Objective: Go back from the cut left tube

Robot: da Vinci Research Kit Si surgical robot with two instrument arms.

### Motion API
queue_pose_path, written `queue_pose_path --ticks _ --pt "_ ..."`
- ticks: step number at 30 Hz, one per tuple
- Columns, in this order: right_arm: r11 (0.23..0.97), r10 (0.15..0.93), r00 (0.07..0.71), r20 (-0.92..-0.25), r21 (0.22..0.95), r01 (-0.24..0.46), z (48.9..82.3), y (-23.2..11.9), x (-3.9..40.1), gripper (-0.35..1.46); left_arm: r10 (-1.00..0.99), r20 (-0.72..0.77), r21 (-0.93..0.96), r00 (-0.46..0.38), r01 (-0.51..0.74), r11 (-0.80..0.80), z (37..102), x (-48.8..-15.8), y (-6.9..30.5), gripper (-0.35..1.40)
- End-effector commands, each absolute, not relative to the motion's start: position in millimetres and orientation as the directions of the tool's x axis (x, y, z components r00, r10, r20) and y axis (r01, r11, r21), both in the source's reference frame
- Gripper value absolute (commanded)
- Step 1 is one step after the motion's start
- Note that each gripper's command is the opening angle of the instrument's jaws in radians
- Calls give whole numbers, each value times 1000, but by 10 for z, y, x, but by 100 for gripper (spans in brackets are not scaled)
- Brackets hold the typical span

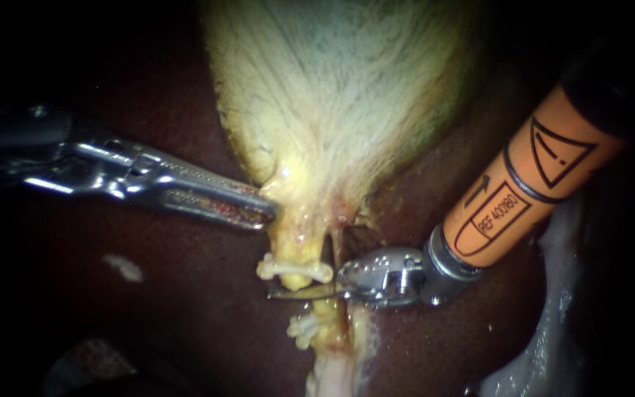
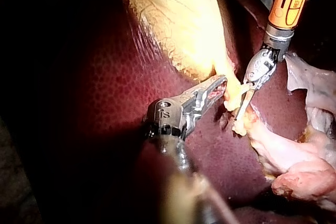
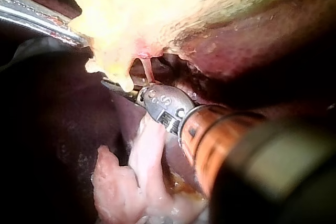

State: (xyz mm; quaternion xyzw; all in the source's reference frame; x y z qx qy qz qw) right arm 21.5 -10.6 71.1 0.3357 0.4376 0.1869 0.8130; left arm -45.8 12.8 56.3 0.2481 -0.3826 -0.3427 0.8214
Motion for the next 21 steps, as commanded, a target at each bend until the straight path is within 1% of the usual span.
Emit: queue_pose_path --ticks 1,8,10,15,19,21 --pt "707 598 543 -590 707 -11 712 -107 215 32 -753 459 670 472 373 642 564 -458 128 -35" --pt "706 604 530 -595 708 -8 712 -107 216 59 -753 459 670 472 373 642 564 -458 128 -35" --pt "706 605 528 -596 708 -8 712 -107 216 63 -753 459 670 472 373 642 564 -458 128 -35" --pt "706 604 528 -597 708 -7 712 -107 214 63 -752 459 670 472 373 642 564 -458 128 -35" --pt "706 601 529 -598 708 -1 709 -110 208 86 -752 459 668 472 374 643 565 -457 128 -35" --pt "706 599 531 -600 709 5 705 -112 202 89 -752 460 668 472 374 643 565 -456 128 -35"
